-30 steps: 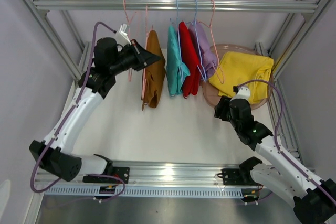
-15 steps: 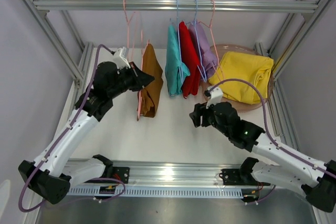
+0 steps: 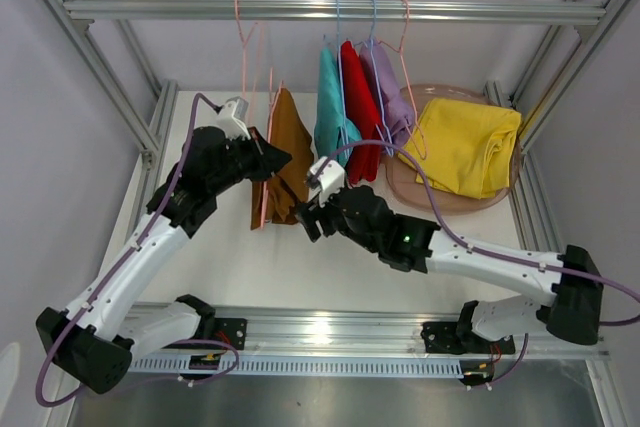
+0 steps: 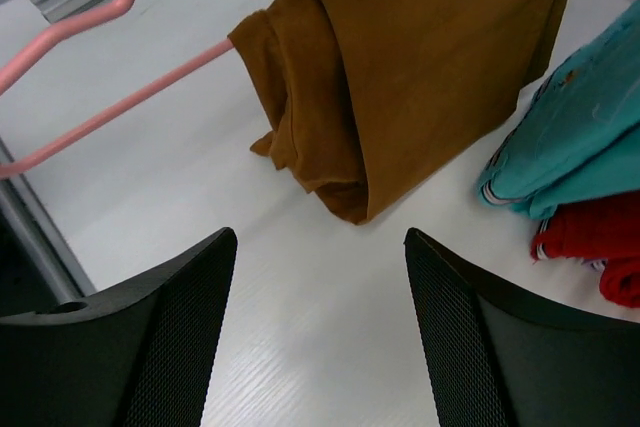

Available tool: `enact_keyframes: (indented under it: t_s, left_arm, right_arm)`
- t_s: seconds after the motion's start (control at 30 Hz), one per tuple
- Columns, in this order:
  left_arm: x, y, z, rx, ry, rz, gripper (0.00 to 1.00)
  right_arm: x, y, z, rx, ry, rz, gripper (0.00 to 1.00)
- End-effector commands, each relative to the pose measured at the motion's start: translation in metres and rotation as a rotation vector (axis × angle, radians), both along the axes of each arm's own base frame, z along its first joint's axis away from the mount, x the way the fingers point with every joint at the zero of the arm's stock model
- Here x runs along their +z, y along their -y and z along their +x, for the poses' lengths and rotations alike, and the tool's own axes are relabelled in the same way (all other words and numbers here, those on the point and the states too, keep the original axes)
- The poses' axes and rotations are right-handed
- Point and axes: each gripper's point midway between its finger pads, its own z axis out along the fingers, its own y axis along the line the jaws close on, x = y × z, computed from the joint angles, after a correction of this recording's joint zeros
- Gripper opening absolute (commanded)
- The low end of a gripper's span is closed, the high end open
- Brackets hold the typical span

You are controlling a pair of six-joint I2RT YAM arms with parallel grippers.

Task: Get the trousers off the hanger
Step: Pick up the hanger from the clothesline, then remove the trousers from the hanger.

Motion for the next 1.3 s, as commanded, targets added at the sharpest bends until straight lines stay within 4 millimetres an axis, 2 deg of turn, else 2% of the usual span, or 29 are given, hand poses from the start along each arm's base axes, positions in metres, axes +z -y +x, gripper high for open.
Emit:
enact_keyframes:
  t_s: [0.0,0.07,0.2,0.53,0.87,0.97,1.2,1.27]
  left_arm:
    - [0.053,-0.001,0.000,-0.008,0.216,-0.042,0.00]
    - [0.051,-0.002,-0.002,-0.007,0.211,-0.036,0.00]
    - [0.051,-0.001,-0.004,-0.022,0.208,-0.040,0.00]
    - [0.052,0.004,-0.009,-0.059,0.197,-0.048,0.00]
    - [0.052,0.009,-0.011,-0.090,0.188,-0.055,0.01]
    - [0.053,0.009,-0.012,-0.094,0.187,-0.057,0.00]
    - [0.052,0.014,-0.013,-0.121,0.175,-0.061,0.00]
    - [0.051,0.014,-0.012,-0.121,0.174,-0.057,0.01]
  right_arm:
    - [0.030,-0.027,0.017,0.016,0.116,0.026,0.73]
    - [0.023,-0.036,0.022,0.021,0.123,0.004,0.74]
    - [0.026,-0.048,0.031,0.041,0.136,0.022,0.75]
    - [0.017,-0.067,0.059,0.069,0.121,0.048,0.76]
    - [0.010,-0.075,0.085,0.072,0.116,0.056,0.76]
    - [0.012,-0.073,0.094,0.059,0.130,0.060,0.70]
    - [0.017,-0.071,0.109,0.037,0.161,0.066,0.45]
    - [0.019,-0.069,0.115,0.019,0.166,0.074,0.42]
